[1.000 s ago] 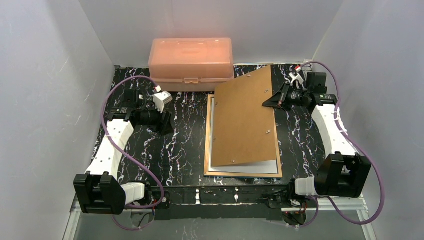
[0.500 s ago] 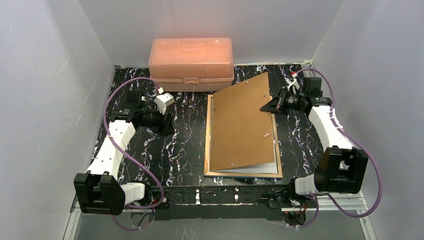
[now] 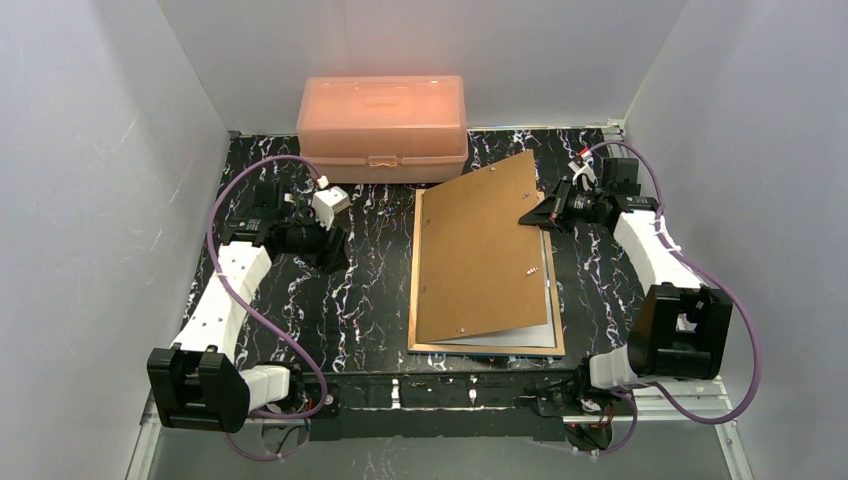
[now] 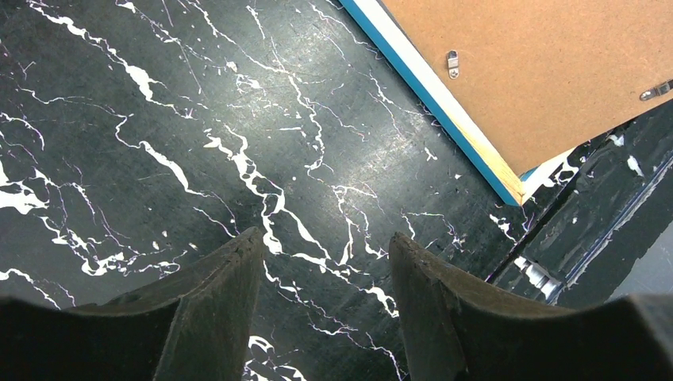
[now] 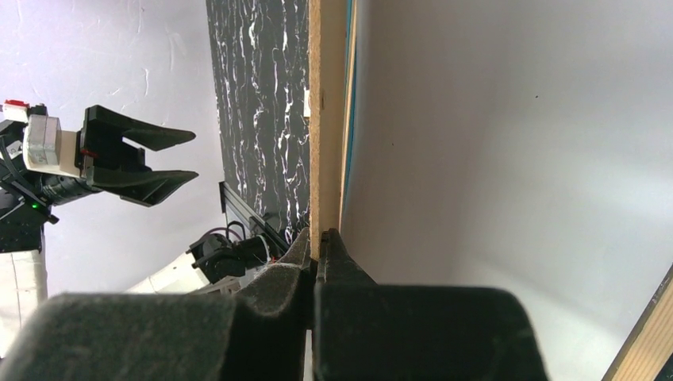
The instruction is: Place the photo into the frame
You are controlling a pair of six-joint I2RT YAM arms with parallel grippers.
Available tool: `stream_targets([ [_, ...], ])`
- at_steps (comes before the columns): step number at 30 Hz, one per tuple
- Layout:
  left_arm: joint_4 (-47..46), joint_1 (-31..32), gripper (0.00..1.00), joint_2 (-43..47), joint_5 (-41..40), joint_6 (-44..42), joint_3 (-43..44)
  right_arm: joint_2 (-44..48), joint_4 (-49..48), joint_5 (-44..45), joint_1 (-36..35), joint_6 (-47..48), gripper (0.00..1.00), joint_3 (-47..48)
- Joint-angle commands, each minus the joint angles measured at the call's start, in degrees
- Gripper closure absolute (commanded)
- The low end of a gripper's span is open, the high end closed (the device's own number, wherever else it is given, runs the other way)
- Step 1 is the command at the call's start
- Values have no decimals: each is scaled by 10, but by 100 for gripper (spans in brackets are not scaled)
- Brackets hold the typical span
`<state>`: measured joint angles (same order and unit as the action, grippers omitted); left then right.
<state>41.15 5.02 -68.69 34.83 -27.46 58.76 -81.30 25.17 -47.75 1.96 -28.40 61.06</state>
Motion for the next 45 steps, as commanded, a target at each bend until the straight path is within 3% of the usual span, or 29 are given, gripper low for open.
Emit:
stream_targets([
  [1, 7, 5, 43, 15, -2, -8, 4, -10, -28, -40, 4, -12, 99, -5],
  [13, 7, 13, 44, 13, -4, -10, 6, -35, 14, -11, 4, 33, 99, 4],
  [26, 6, 20, 45, 5, -8, -13, 0, -34, -6, -9, 3, 35, 99, -52],
  [38, -20, 50, 47, -22, -19, 10, -20, 49, -119, -8, -18, -76, 99, -142],
  [45, -37, 68, 48, -60, -26, 37, -26, 61, -190, 23, -87, -146, 99, -178],
])
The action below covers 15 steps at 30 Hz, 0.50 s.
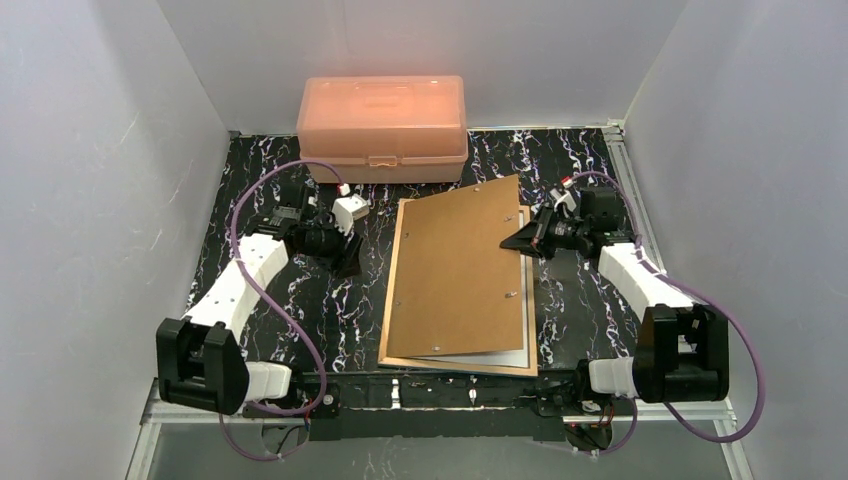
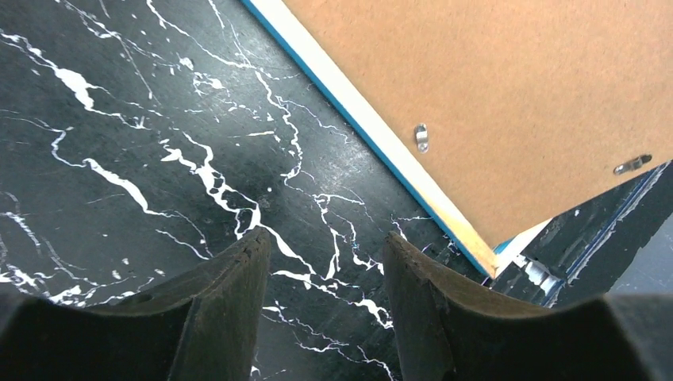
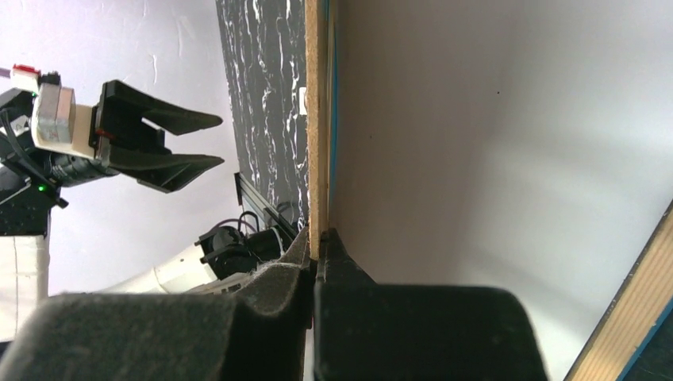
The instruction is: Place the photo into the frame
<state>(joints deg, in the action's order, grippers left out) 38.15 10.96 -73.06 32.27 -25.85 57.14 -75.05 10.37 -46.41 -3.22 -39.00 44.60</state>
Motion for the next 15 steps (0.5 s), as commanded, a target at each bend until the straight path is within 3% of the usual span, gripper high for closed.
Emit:
stream_targets([
  [1, -8, 10, 48, -22, -1, 26, -10, -4, -50, 12, -42, -45, 99, -15],
  [15, -86, 20, 59, -71, -18, 25, -84, -28, -171, 39, -101, -167, 99, -8],
])
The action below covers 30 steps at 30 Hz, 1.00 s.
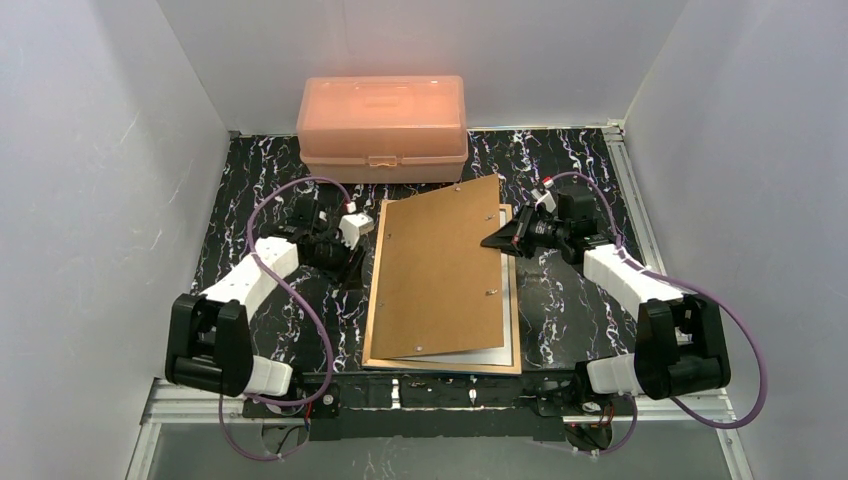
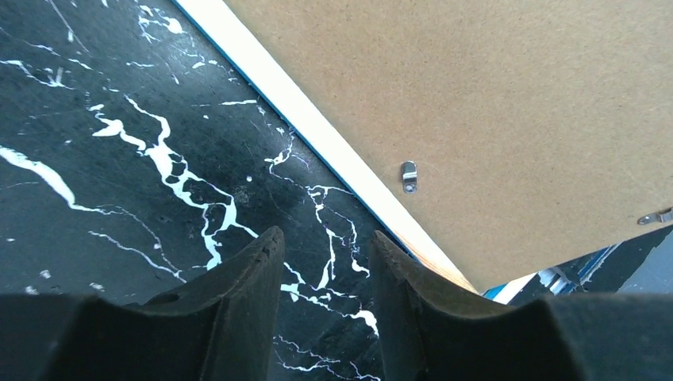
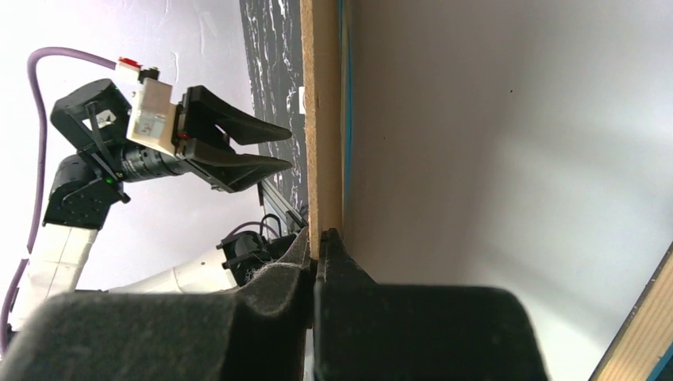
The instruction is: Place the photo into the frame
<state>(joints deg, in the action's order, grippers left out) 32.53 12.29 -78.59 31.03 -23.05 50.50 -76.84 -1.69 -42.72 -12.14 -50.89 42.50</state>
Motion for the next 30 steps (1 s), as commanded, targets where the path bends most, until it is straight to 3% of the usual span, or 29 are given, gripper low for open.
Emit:
stream_targets([
  [1, -34, 8, 59, -24, -5, 3, -18, -11, -52, 2, -14, -50, 99, 13],
  [6, -68, 15, 62, -62, 0, 36, -21, -7, -48, -3, -15, -55, 99, 12],
  [14, -126, 15, 76, -93, -18, 55, -39, 8, -75, -6, -15, -95, 99, 1],
  [30, -141, 15, 81, -104, -5, 81, -30, 31, -71, -14, -17, -66, 99, -22],
])
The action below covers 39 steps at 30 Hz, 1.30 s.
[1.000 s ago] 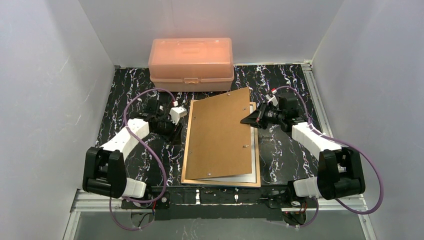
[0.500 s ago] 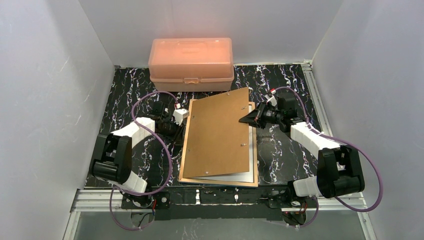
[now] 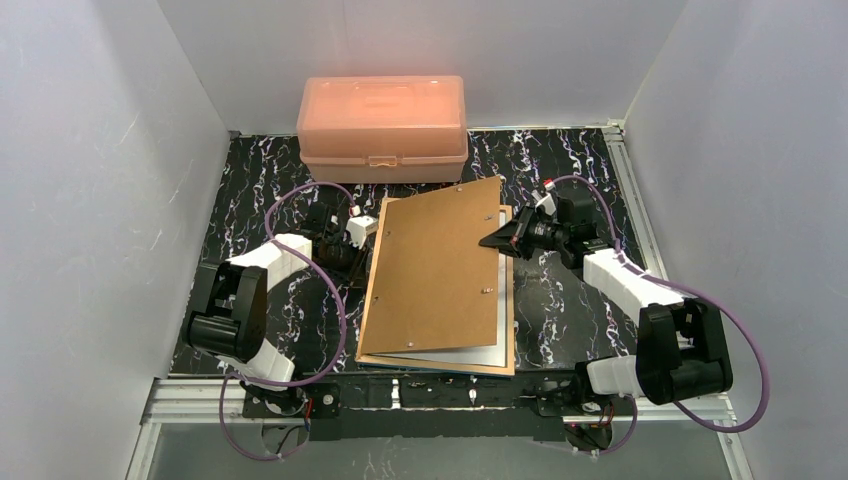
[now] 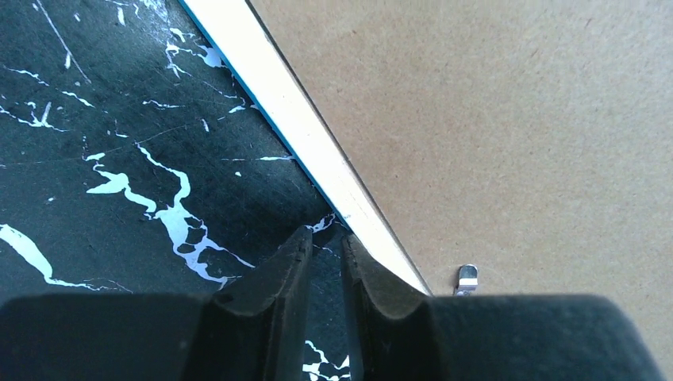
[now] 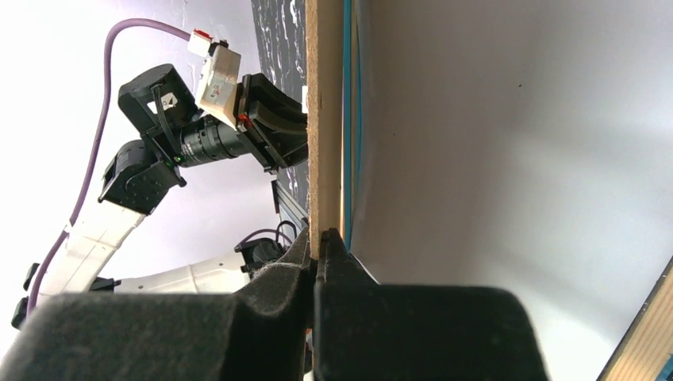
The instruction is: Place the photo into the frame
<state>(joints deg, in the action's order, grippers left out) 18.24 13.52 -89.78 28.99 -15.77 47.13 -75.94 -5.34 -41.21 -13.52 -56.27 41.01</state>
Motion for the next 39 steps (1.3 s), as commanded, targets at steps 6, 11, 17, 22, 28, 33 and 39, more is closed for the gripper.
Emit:
stream_targets([
  [6, 7, 3, 83, 11, 15, 7, 4, 19, -47, -39, -4, -3, 99, -8],
  [11, 15, 3, 84, 16, 12, -2, 8, 3, 32, -26, -5, 82, 99, 44],
  [17, 20, 3, 85, 13, 11, -3, 13, -17, 38, -28, -6, 110, 99, 75],
  [22, 23, 3, 86, 14, 14, -3, 15, -24, 15, -20, -6, 102, 99, 65],
  [28, 26, 4, 87, 11, 21, -10, 14, -23, -28, -8, -6, 76, 99, 36],
  [33, 28, 6, 88, 3, 20, -12, 13, -12, -57, 1, -6, 68, 99, 23],
  [39, 33, 7, 89, 6, 22, -14, 15, -6, -108, 0, -6, 50, 99, 5],
])
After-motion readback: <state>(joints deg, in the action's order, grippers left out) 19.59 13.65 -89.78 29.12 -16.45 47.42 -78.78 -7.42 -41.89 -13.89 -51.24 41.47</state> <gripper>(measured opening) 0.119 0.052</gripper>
